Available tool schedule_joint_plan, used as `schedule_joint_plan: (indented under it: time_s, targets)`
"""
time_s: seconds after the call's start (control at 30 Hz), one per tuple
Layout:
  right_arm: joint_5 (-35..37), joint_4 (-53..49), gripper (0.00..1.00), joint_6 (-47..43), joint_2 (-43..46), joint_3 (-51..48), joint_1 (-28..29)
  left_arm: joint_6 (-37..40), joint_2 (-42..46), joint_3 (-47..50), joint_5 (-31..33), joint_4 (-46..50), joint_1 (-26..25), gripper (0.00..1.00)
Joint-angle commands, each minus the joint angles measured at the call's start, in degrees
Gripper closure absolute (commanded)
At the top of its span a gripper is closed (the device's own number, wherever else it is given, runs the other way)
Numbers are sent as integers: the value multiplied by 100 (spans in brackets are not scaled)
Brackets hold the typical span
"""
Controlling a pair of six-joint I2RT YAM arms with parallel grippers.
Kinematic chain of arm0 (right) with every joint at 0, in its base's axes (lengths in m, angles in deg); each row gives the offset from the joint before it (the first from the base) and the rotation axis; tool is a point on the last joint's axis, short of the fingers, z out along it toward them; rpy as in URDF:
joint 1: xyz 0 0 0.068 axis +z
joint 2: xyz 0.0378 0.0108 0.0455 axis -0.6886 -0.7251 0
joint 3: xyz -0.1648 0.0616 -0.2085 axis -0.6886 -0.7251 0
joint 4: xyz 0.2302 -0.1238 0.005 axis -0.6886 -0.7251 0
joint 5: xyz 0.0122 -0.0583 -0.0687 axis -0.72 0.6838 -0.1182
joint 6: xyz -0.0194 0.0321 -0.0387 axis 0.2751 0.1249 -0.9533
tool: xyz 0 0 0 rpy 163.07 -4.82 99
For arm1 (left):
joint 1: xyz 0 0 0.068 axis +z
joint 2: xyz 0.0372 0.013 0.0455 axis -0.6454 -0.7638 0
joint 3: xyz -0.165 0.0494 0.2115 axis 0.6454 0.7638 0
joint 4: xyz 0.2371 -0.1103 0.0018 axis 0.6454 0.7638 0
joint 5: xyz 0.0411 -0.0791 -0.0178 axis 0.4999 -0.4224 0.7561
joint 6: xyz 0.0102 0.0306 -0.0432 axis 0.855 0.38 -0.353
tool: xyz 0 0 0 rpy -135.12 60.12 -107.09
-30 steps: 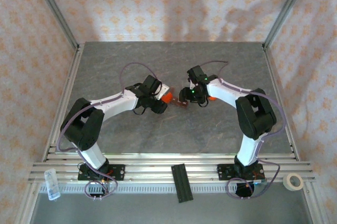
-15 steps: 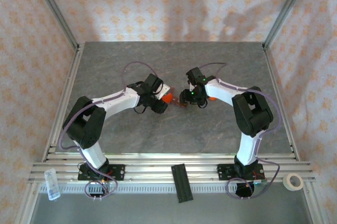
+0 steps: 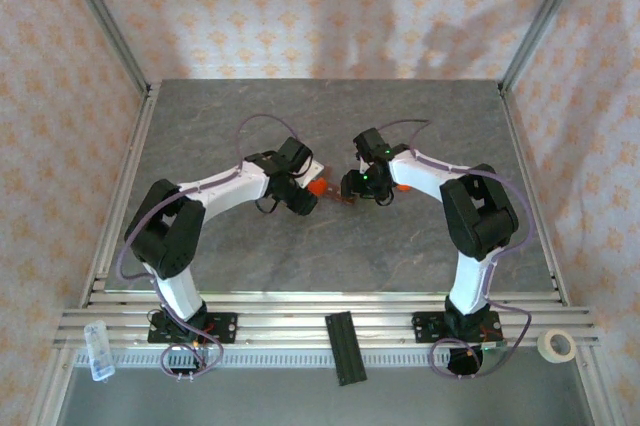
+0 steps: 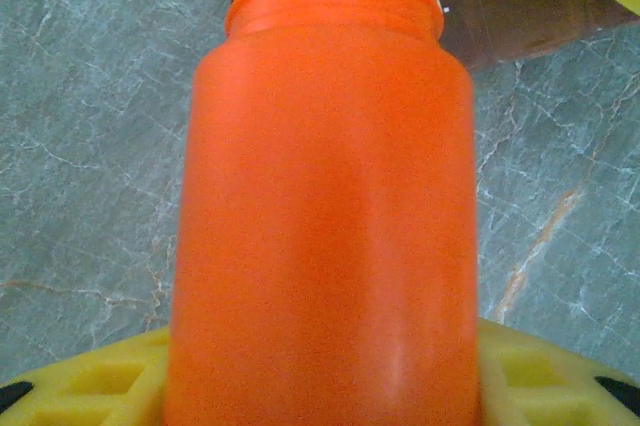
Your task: Sort the pills into containers
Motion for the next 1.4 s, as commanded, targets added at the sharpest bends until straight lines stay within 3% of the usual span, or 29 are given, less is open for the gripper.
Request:
schedule_joint_plan:
  time_s: [0.0, 1.37]
  targets:
    - [205, -187, 39, 19, -215, -41, 14, 141, -94, -245, 160, 329, 13, 100]
    - [146, -197, 40, 81, -348, -36, 14, 394, -677, -1177, 411, 1525, 12, 100]
